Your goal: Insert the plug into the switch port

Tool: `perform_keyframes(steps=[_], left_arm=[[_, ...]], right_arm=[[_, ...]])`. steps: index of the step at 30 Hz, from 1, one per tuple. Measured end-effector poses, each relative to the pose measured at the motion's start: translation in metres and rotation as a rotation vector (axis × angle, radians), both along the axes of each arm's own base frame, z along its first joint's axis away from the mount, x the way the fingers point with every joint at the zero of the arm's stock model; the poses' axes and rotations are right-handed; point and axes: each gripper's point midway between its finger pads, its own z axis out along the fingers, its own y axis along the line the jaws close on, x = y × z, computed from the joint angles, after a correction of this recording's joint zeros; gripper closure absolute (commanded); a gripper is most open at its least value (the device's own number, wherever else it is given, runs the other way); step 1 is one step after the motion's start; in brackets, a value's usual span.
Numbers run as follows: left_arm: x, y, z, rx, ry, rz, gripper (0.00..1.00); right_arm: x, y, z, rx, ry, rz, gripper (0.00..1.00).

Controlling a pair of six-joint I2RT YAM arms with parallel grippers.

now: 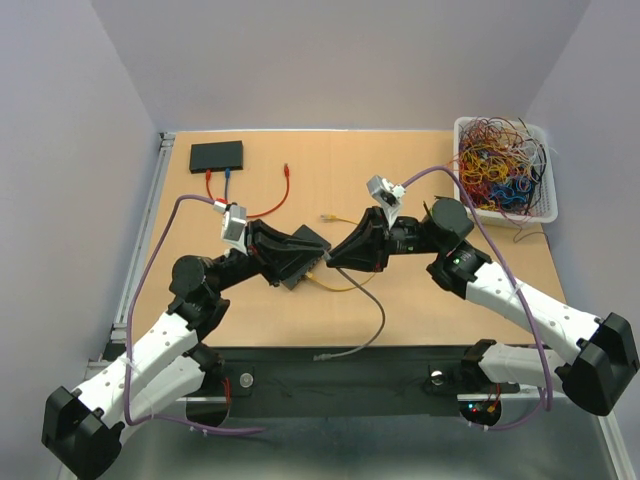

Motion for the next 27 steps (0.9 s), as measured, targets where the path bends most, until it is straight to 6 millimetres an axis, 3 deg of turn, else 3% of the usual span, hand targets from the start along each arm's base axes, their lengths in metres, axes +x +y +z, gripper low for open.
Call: perform_keyframes(steps=[1,2,4,5,8,14,27], left_arm=[[0.0,0.0,0.0,-0.001,-0.001,0.003,0.91],[0.001,0.0,0.0,-0.002,0.003,0.007,0.7],[0.004,0.001,-0.001,0.002,0.012,0.021,0.47],[0.006,0.001,-0.002,0.006,0.018,0.033,0.3],[0.012,0.0,-0.011,0.032,0.063,0.055,0.15],[0.017,0.006,-0.017,0.045,0.115,0.104,0.11],[0.023,0.046,0.038,-0.071,0.037,0.333,0.14]], right_arm=[[0.0,0.0,0.0,0.0,0.0,0.0,0.99],[0.0,0.0,0.0,0.0,0.002,0.0,0.99],[0.0,0.0,0.0,0.0,-0.002,-0.001,1.0],[0.0,0.0,0.0,-0.001,-0.001,-0.001,1.0],[-0.001,-0.001,0.001,0.003,-0.006,0.0,1.0],[-0.003,-0.002,0.003,0.008,-0.022,0.002,1.0],[0.0,-0.005,-0.007,-0.03,-0.056,-0.025,1.0]])
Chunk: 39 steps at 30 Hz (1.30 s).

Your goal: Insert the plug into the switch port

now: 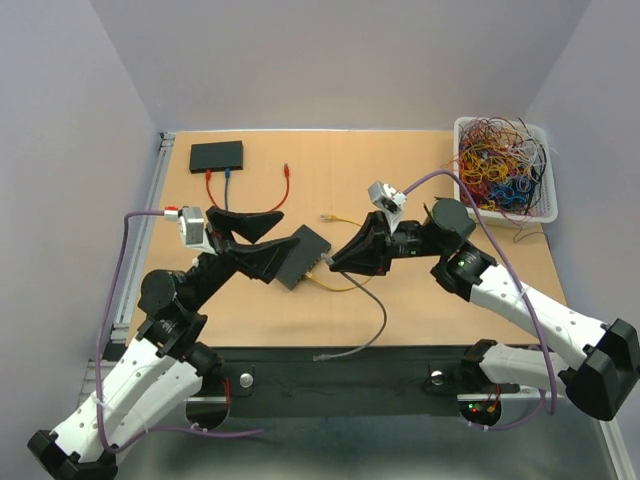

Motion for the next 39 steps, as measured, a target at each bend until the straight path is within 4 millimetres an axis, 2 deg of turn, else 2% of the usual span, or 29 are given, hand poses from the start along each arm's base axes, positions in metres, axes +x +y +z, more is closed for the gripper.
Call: perform_keyframes(steps=[7,15,18,22,26,35,38,39], left_arm=[[0.01,0.005,-0.005,0.015,0.017,0.063,0.17],[0.031,0.014,-0.009,0.001,0.053,0.172,0.21],[0.047,0.013,-0.019,0.018,0.09,0.215,0.23],[0.07,0.005,-0.042,0.068,0.153,0.256,0.23],[0.086,-0.002,-0.065,0.117,0.21,0.279,0.23],[0.096,0.006,-0.065,0.106,0.214,0.344,0.23],[0.108,0.01,-0.078,0.13,0.265,0.399,0.23],[0.113,0.011,-0.081,0.141,0.285,0.422,0.23]], right_arm=[[0.011,-0.002,-0.012,-0.044,-0.012,-0.068,0.99],[0.029,-0.008,-0.009,-0.058,-0.079,-0.244,1.0],[0.035,-0.003,-0.017,-0.095,-0.096,-0.318,1.0],[0.036,0.005,-0.034,-0.163,-0.12,-0.387,1.0],[0.04,0.005,-0.04,-0.19,-0.139,-0.42,1.0],[0.037,0.005,-0.041,-0.193,-0.146,-0.402,1.0],[0.048,0.005,-0.045,-0.209,-0.126,-0.46,0.99],[0.059,0.003,-0.048,-0.226,-0.113,-0.513,1.0]])
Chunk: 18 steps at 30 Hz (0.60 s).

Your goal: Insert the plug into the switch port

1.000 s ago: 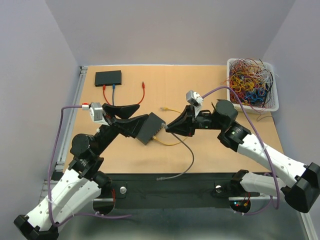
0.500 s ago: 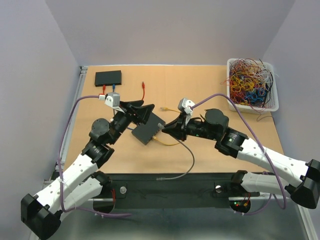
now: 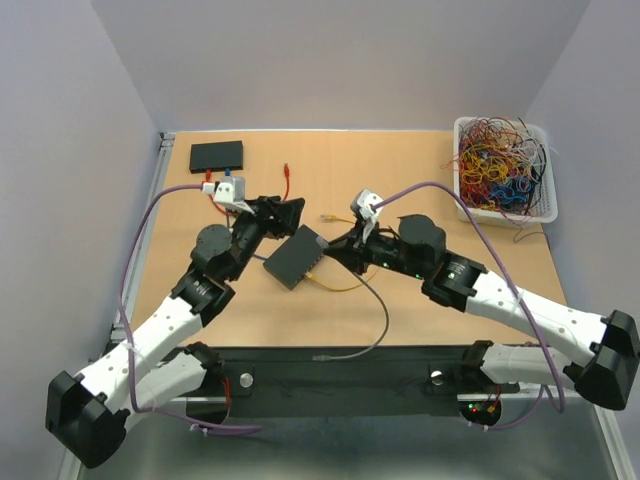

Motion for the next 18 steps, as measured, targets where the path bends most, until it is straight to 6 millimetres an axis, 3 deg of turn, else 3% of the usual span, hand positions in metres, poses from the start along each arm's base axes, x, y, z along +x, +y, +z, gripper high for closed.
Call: perform_keyframes(steps=[3,5,7,9,12,13,18], left_arm=[[0.026,-0.007,-0.021,0.063,0.111,0.056,0.27],[0.042,-0.015,-0.039,0.106,0.176,0.069,0.27],[0.049,-0.02,-0.064,0.149,0.238,0.068,0.23],[0.05,-0.022,-0.083,0.178,0.283,0.064,0.19],[0.051,-0.019,-0.099,0.187,0.315,0.07,0.14],[0.052,-0.018,-0.101,0.186,0.32,0.074,0.05],[0.065,-0.002,-0.119,0.168,0.36,0.117,0.09]], right_arm=[[0.037,-0.001,-0.02,-0.075,0.053,-0.179,1.0],[0.066,0.001,-0.043,-0.147,0.106,-0.297,1.0],[0.08,-0.004,-0.07,-0.209,0.158,-0.366,1.0],[0.088,-0.015,-0.102,-0.281,0.233,-0.429,1.0],[0.097,-0.027,-0.127,-0.322,0.311,-0.482,1.0],[0.099,-0.029,-0.133,-0.326,0.329,-0.494,1.0],[0.099,-0.027,-0.174,-0.384,0.429,-0.49,0.99]])
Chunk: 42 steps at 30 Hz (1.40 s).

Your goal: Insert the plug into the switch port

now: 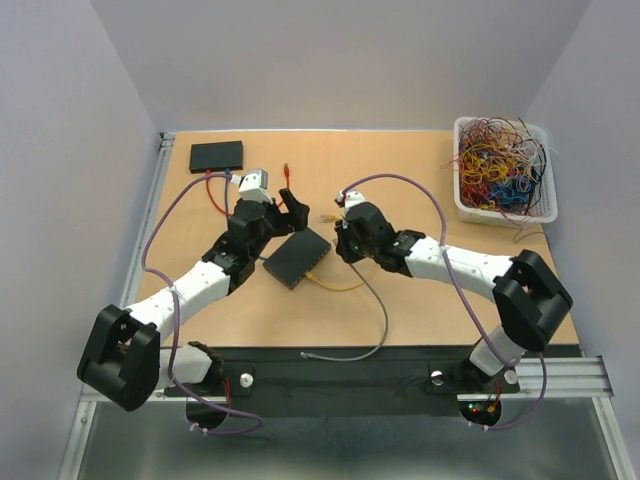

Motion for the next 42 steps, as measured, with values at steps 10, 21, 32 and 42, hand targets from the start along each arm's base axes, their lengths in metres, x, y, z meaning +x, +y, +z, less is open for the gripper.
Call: perform_keyframes(steps=[10,21,32,42], left_arm=[[0.001,0.009,-0.069,0.002,0.129,-0.028,0.23],[0.004,-0.006,-0.11,-0.003,0.208,-0.088,0.28],[0.008,-0.004,-0.122,-0.001,0.221,-0.083,0.28],[0.015,-0.007,-0.126,-0.004,0.203,-0.092,0.29]], right_arm=[[-0.019,0.004,-0.043,-0.024,0.126,0.046,1.0],[-0.027,0.011,-0.068,-0.034,0.186,0.084,1.0],[-0.027,0.027,-0.078,-0.041,0.211,0.118,1.0],[-0.018,0.04,-0.062,-0.011,0.178,0.126,1.0]])
